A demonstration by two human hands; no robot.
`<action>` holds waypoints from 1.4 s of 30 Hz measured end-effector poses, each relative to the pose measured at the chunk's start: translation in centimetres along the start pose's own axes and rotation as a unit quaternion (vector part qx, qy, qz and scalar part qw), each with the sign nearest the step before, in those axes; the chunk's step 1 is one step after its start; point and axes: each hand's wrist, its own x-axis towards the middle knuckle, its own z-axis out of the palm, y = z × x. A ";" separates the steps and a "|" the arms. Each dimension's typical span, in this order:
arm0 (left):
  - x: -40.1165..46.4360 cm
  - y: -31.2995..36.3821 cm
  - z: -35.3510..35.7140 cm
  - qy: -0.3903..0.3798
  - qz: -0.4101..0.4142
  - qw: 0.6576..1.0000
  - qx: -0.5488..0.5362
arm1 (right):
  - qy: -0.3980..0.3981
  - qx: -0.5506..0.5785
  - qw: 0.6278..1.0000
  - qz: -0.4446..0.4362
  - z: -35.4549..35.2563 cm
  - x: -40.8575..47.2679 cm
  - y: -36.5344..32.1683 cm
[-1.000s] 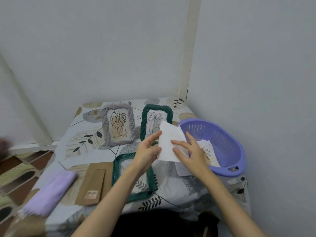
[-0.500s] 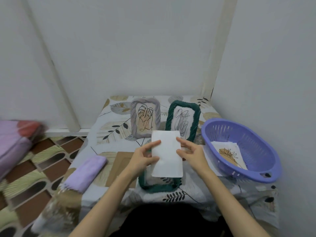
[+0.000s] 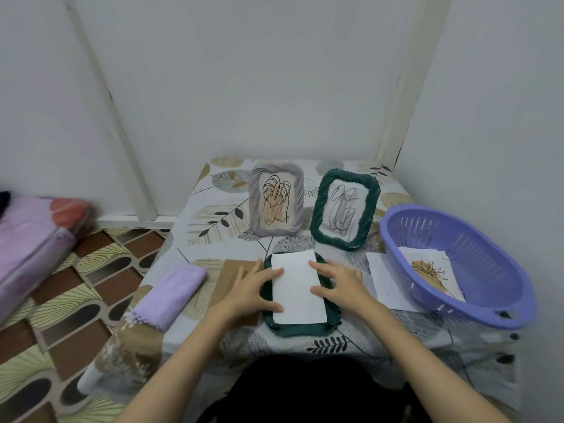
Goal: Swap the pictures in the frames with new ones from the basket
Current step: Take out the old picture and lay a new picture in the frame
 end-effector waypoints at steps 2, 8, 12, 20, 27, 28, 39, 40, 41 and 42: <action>0.2 0.0 -0.2 -0.016 -0.003 1.000 0.026 | -0.022 -0.060 0.998 -0.004 -0.1 -0.2 -0.2; 0.6 -0.3 -0.4 -0.068 -0.006 0.993 0.101 | -0.057 -0.115 0.991 -0.037 -0.2 -0.4 0.2; 0.4 0.0 -0.5 -0.098 -0.001 0.990 0.105 | -0.071 -0.164 0.983 -0.049 -0.3 -0.5 0.2; 0.7 0.3 -0.8 -0.100 -0.003 0.990 0.101 | -0.086 -0.229 0.966 -0.084 0.1 -0.6 0.0; 0.5 0.3 -0.9 -0.105 -0.002 0.991 0.083 | -0.072 -0.202 0.974 -0.074 0.2 -0.6 0.5; 0.4 0.3 -1.0 -0.103 -0.004 0.992 0.074 | -0.071 -0.199 0.975 -0.072 0.2 -0.6 0.6; 1.0 -0.8 -0.6 -0.097 -0.003 0.992 0.084 | -0.092 -0.204 0.972 -0.077 -0.2 -0.2 1.3; 1.1 -1.0 -0.6 -0.098 0.000 0.991 0.090 | -0.093 -0.202 0.972 -0.080 -0.2 -0.2 1.3; 1.2 -1.1 -0.6 -0.098 0.004 0.990 0.098 | -0.095 -0.202 0.971 -0.082 -0.2 -0.2 1.2; 1.3 -1.3 -0.7 -0.097 0.007 0.990 0.107 | -0.098 -0.204 0.971 -0.082 -0.2 -0.1 1.1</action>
